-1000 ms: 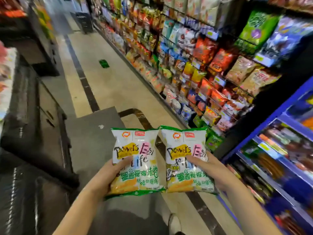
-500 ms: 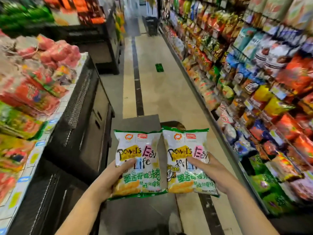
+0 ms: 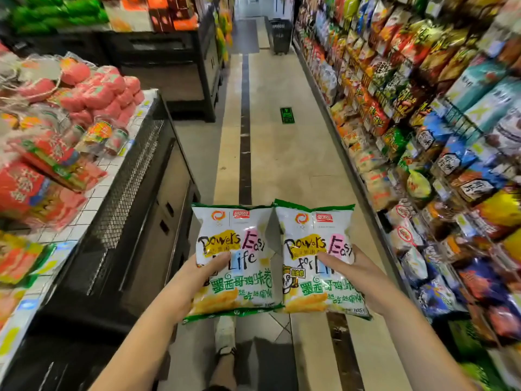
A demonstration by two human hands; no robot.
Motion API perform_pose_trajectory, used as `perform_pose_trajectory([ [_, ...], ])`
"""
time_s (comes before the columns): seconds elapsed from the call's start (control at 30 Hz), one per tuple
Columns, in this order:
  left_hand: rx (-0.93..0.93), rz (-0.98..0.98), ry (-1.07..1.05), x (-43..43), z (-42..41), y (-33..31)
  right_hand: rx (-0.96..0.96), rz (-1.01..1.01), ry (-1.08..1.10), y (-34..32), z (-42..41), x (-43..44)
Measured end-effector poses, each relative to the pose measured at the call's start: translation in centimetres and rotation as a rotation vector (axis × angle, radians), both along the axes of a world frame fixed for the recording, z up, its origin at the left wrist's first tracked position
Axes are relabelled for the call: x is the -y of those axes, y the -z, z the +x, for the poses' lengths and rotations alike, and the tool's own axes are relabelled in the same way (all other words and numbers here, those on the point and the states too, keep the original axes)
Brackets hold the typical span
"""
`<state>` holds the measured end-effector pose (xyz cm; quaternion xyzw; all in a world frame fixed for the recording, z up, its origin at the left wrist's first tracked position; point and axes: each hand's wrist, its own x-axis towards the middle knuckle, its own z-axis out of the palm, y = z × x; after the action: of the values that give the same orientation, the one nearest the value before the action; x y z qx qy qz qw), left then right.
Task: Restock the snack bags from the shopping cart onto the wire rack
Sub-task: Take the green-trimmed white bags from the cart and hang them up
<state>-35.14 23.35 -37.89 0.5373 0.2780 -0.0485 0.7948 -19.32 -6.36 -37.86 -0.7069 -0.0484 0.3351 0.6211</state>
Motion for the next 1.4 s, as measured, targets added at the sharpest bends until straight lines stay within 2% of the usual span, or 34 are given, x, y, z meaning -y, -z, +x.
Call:
perform_pose_trajectory([
  [0.23, 0.012, 0.003, 0.09, -9.2, 11.6, -0.3, 0.004, -0.038, 0.101, 0.0, 8.9, -7.9],
  [0.37, 0.015, 0.003, 0.145, -14.2, 18.6, -1.3, 0.018, -0.039, 0.198, -2.3, 13.1, -12.5],
  [0.57, 0.04, 0.038, 0.267, -18.0, 29.0, -2.6, 0.052, -0.012, 0.323, -2.9, 19.6, -14.9],
  [0.8, 0.114, 0.062, 0.356, -17.2, 40.8, -3.4, 0.086, -0.001, 0.457, -4.0, 27.1, -14.4],
  [1.07, 0.134, 0.098, 0.433, -14.3, 56.9, -6.7, 0.148, -0.053, 0.572, -3.7, 40.9, -12.2],
  [1.2, 0.17, 0.117, 0.517, -12.7, 64.5, -8.3, 0.155, -0.014, 0.595, -4.9, 46.8, -10.6],
  [1.4, 0.207, 0.126, 0.632, -9.7, 73.6, -9.0, 0.16, -0.066, 0.738, -6.2, 52.8, -7.4],
])
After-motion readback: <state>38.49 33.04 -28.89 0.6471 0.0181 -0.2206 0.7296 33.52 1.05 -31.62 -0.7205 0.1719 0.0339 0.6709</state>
